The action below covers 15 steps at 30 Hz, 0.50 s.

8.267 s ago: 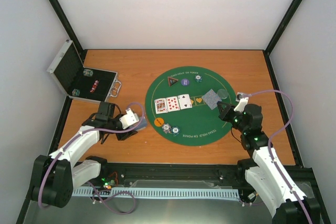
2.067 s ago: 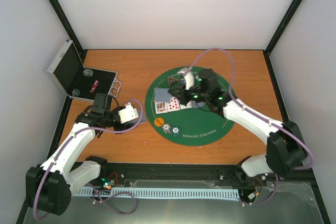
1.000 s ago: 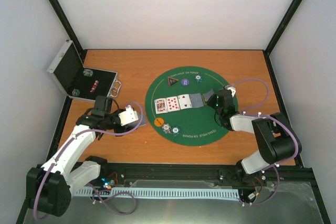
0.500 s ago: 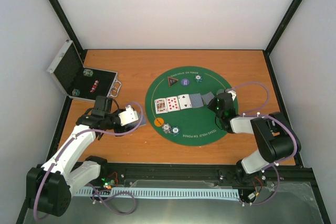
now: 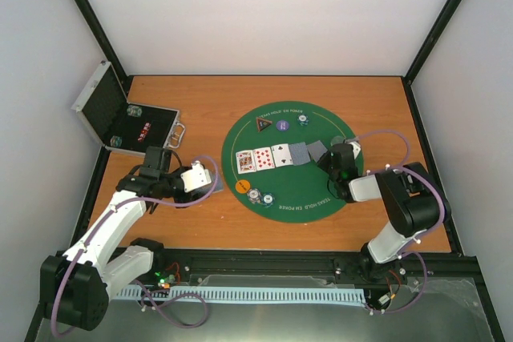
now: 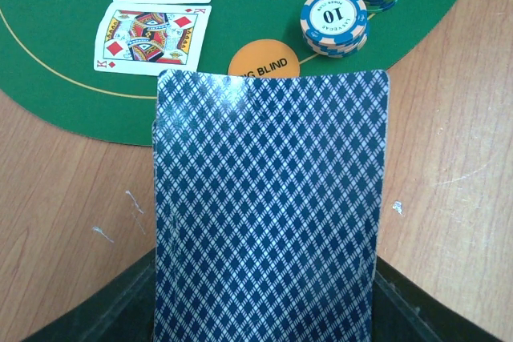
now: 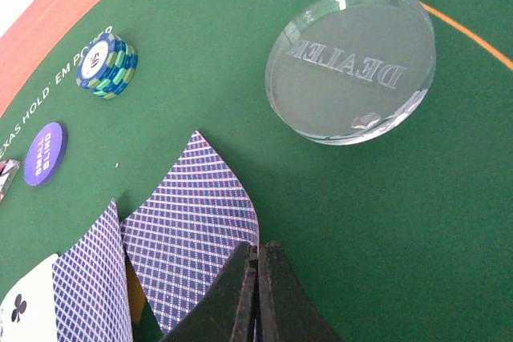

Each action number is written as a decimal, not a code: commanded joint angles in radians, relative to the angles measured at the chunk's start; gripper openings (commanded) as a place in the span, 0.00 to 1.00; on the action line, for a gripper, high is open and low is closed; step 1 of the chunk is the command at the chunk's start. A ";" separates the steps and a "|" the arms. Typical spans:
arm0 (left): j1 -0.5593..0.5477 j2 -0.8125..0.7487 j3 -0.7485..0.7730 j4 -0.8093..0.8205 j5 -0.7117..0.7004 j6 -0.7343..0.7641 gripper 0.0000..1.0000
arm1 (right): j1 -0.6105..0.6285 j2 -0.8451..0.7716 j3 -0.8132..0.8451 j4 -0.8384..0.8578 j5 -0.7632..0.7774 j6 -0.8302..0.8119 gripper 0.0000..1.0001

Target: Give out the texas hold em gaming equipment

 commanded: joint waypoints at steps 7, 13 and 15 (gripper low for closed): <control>-0.008 -0.006 0.011 0.015 0.017 0.000 0.56 | -0.009 -0.029 -0.042 0.038 0.100 0.163 0.03; -0.008 -0.005 0.011 0.020 0.017 -0.002 0.56 | -0.009 -0.060 -0.040 0.023 0.136 0.183 0.03; -0.008 -0.005 0.013 0.019 0.017 -0.006 0.56 | -0.009 -0.048 -0.038 0.031 0.125 0.202 0.03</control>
